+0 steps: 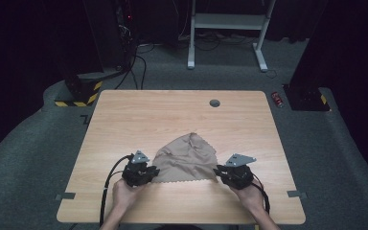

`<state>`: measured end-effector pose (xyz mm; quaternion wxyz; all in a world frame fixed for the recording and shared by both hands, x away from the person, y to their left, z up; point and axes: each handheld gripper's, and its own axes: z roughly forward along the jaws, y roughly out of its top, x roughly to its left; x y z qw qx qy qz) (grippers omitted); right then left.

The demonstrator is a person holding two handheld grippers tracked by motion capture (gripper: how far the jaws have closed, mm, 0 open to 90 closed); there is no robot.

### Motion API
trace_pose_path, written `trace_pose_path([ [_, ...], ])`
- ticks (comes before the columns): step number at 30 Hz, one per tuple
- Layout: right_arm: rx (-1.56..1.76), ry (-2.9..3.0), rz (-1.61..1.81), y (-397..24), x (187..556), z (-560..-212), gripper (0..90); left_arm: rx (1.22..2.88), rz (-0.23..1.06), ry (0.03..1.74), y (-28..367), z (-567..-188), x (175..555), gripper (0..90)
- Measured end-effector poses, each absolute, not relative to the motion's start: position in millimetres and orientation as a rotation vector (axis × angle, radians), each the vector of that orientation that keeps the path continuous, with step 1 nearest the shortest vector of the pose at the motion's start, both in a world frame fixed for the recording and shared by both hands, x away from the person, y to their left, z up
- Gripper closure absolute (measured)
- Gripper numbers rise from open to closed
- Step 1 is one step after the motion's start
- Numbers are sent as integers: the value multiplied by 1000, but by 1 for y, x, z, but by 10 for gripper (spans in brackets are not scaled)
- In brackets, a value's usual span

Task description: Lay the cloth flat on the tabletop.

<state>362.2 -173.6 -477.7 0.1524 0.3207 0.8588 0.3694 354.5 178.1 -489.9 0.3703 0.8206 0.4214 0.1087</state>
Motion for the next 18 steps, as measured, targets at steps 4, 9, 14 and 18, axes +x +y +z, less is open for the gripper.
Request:
trace_pose_path([
  [4,988,2438,970,-166,379,-489,684,2119,334,1061,167,-494,361,645],
  [9,1137,2408,968,-162,402,-502,642,2066,440,1121,163,-513,369,575],
  [14,1148,2419,896,-158,410,-511,716,2077,519,1136,162,-522,369,525],
  [18,1092,2455,893,-155,410,-511,887,2045,517,1125,165,-526,367,491],
])
